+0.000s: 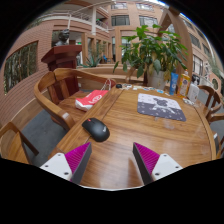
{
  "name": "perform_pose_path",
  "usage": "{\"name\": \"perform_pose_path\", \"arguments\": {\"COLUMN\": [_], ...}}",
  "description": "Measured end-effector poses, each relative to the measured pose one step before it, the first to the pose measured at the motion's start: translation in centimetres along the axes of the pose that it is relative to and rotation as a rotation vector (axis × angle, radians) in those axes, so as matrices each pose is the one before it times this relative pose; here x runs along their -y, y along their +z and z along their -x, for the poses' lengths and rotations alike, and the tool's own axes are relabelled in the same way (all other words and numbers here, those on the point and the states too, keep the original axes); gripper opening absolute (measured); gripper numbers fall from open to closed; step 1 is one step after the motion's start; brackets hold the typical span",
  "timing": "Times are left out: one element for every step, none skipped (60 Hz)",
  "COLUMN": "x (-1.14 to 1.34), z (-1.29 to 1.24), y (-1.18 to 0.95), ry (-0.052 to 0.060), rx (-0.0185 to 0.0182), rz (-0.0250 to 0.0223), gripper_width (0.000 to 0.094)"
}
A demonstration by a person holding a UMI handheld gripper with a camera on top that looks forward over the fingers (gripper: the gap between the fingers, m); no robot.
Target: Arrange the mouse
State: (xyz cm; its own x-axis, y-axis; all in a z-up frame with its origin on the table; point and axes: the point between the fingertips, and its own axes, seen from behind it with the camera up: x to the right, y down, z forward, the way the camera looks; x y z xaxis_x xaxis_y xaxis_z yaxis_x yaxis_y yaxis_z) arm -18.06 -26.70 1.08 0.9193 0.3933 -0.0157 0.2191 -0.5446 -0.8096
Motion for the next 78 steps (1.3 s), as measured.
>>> {"name": "perform_pose_path", "arguments": {"x": [0.246, 0.194, 0.184, 0.209, 0.173, 0.165, 0.163, 0.141, 0.107, 0.130, 0.039, 0.140, 0.155, 0.082, 0.196, 0.246, 0.189, 0.169, 0.190, 0.175, 0.147, 0.182, 0.154, 0.149, 0.146, 0.128, 0.128, 0.145, 0.132, 0.084, 0.116, 0.136, 0.052, 0.099, 0.035, 0.023, 0.064, 0.056, 0.062, 0.050, 0.069, 0.039, 0.057, 0.010, 0.043, 0.002, 0.021, 0.024, 0.005, 0.039, 0.023, 0.081, 0.022, 0.011, 0.088, 0.226, 0.456, 0.673, 0.696, 0.824, 0.988, 1.184, 1.333, 1.457, 1.652, 1.632, 1.643, 1.698, 1.707, 1.670, 1.587, 1.771, 1.322, 1.182, 0.987, 0.811, 0.639, 0.416], "z": [0.373, 0.360, 0.339, 0.440, 0.312, 0.258, 0.185, 0.145, 0.102, 0.067, -0.019, 0.043, 0.013, 0.120, 0.258, 0.101, -0.045, -0.027, -0.024, -0.025, -0.086, -0.095, -0.121, -0.206, -0.081, -0.036, -0.018, 0.015, -0.058, 0.107, 0.071, -0.051, -0.114, 0.007, 0.223, 0.312, 0.169, 0.069, -0.014, 0.016, 0.051, 0.035, 0.025, 0.014, 0.018, 0.012, 0.000, -0.005, 0.007, 0.017, -0.013, -0.107, -0.006, 0.044, 0.045, 0.079, 0.127, 0.111, 0.117, 0.057, 0.047, 0.067, 0.123, 0.117, 0.102, 0.007, -0.168, -0.267, -0.382, -0.458, -0.555, -0.687, -0.705, -0.890, -1.023, -1.150, -1.127, -1.217], "y": [0.600, 0.588, 0.573, 0.634, 0.508, 0.537, 0.520, 0.502, 0.493, 0.448, 0.395, 0.383, 0.391, 0.370, 0.278, 0.292, 0.252, 0.234, 0.234, 0.235, 0.232, 0.226, 0.231, 0.283, 0.226, 0.255, 0.211, 0.210, 0.202, 0.162, 0.157, 0.135, 0.100, 0.100, 0.083, 0.151, 0.094, 0.088, 0.043, 0.055, 0.073, 0.053, 0.080, 0.043, 0.049, 0.030, 0.012, 0.017, -0.019, -0.013, -0.008, -0.032, 0.019, 0.015, -0.029, -0.093, -0.148, -0.242, -0.273, -0.394, -0.348, -0.419, -0.447, -0.434, -0.348, -0.386, -0.447, -0.396, -0.333, -0.278, -0.195, -0.090, 0.101, -0.032, 0.071, 0.002, 0.252, 0.323], "ry": [-0.0019, -0.0023, -0.0040, -0.0050, -0.0062, -0.0052, -0.0052, -0.0055, -0.0063, -0.0067, -0.0070, -0.0059, -0.0049, -0.0033, -0.0022, 0.0021, 0.0023, 0.0001, -0.0007, -0.0002, 0.0002, 0.0019, 0.0030, 0.0038, 0.0044, 0.0040, 0.0046, 0.0056, 0.0041, 0.0055, 0.0049, 0.0008, -0.0034, -0.0043, -0.0018, 0.0018, 0.0009, 0.0013, 0.0018, 0.0019, 0.0004, 0.0008, 0.0014, 0.0033, 0.0036, 0.0020, 0.0011, 0.0004, 0.0027, 0.0026, 0.0021, 0.0010, 0.0001, -0.0035, -0.0057, -0.0012, 0.0048, 0.0050, 0.0002, -0.0020, 0.0013, 0.0053, 0.0063, 0.0041, 0.0011, 0.0022, 0.0015, 0.0012, -0.0001, -0.0016, -0.0029, -0.0026, -0.0019, -0.0033, -0.0040, -0.0038, -0.0009, 0.0003], "rx": [0.00719, 0.00590, 0.00575, 0.00600, 0.00566, 0.00397, 0.00208, 0.00026, -0.00052, -0.00085, -0.00066, -0.00104, -0.00199, -0.00059, 0.00721, 0.00322, -0.00194, -0.00219, -0.00038, -0.00061, -0.00342, -0.00381, -0.00508, -0.00275, -0.00467, -0.00139, 0.00004, 0.00142, 0.00417, 0.00564, 0.00384, -0.00166, -0.00431, -0.00114, 0.00607, 0.00723, 0.00475, 0.00063, -0.00356, -0.00356, -0.00124, -0.00050, 0.00046, 0.00020, 0.00069, 0.00071, 0.00021, -0.00018, -0.00064, -0.00072, -0.00139, 0.00014, -0.00084, 0.00032, 0.00256, 0.00437, 0.00588, 0.00661, 0.00762, 0.00710, 0.00723, 0.00796, 0.00994, 0.01282, 0.01217, 0.01058, 0.00741, 0.00382, 0.00133, 0.00022, -0.00208, -0.00236, -0.01042, -0.00980, -0.01209, -0.01192, -0.01569, -0.01692], "rz": [-0.00124, 0.00012, 0.00156, 0.00274, 0.00236, 0.00117, 0.00046, 0.00104, 0.00182, 0.00214, 0.00139, 0.00008, -0.00094, -0.00060, -0.00212, -0.00497, -0.00158, -0.00030, -0.00103, -0.00007, 0.00115, -0.00030, 0.00015, 0.00068, 0.00019, 0.00047, 0.00087, -0.00032, 0.00075, 0.00145, -0.00098, -0.00214, 0.00039, -0.00198, -0.00015, 0.00187, -0.00159, -0.00146, -0.00240, -0.00298, -0.00317, -0.00006, -0.00134, 0.00122, -0.00058, 0.00159, 0.00081, 0.00107, 0.00265, 0.00039, 0.00168, -0.00257, 0.00064, 0.00202, 0.00099, -0.00434, -0.01086, -0.01432, -0.01610, -0.01475, -0.01908, -0.02351, -0.02673, -0.02830, -0.02478, -0.02891, -0.03002, -0.03136, -0.03219, -0.03148, -0.03002, -0.02792, -0.02260, -0.02357, -0.01832, -0.01822, -0.01152, -0.00822], "gripper_width": [0.0855, 0.0853, 0.0853, 0.0856, 0.0856, 0.0856, 0.0858, 0.0856, 0.0855, 0.0855, 0.0855, 0.0855, 0.0856, 0.0859, 0.0864, 0.0861, 0.0857, 0.0851, 0.0850, 0.0850, 0.0850, 0.0850, 0.0850, 0.0847, 0.0843, 0.0834, 0.0823, 0.0805, 0.0783, 0.0758, 0.0736, 0.0715, 0.0688, 0.0654, 0.0609, 0.0557, 0.0508, 0.0474, 0.0473, 0.0461, 0.0452, 0.0444, 0.0437, 0.0424, 0.0419, 0.0403, 0.0394, 0.0385, 0.0369, 0.0363, 0.0345, 0.0344, 0.0336, 0.0336, 0.0336, 0.0336, 0.0336, 0.0336, 0.0337, 0.0336, 0.0337, 0.0337, 0.0337, 0.0337, 0.0337, 0.0338, 0.0337, 0.0338, 0.0338, 0.0338, 0.0337, 0.0338, 0.0338, 0.0338, 0.0337, 0.0337, 0.0337, 0.0336]}}
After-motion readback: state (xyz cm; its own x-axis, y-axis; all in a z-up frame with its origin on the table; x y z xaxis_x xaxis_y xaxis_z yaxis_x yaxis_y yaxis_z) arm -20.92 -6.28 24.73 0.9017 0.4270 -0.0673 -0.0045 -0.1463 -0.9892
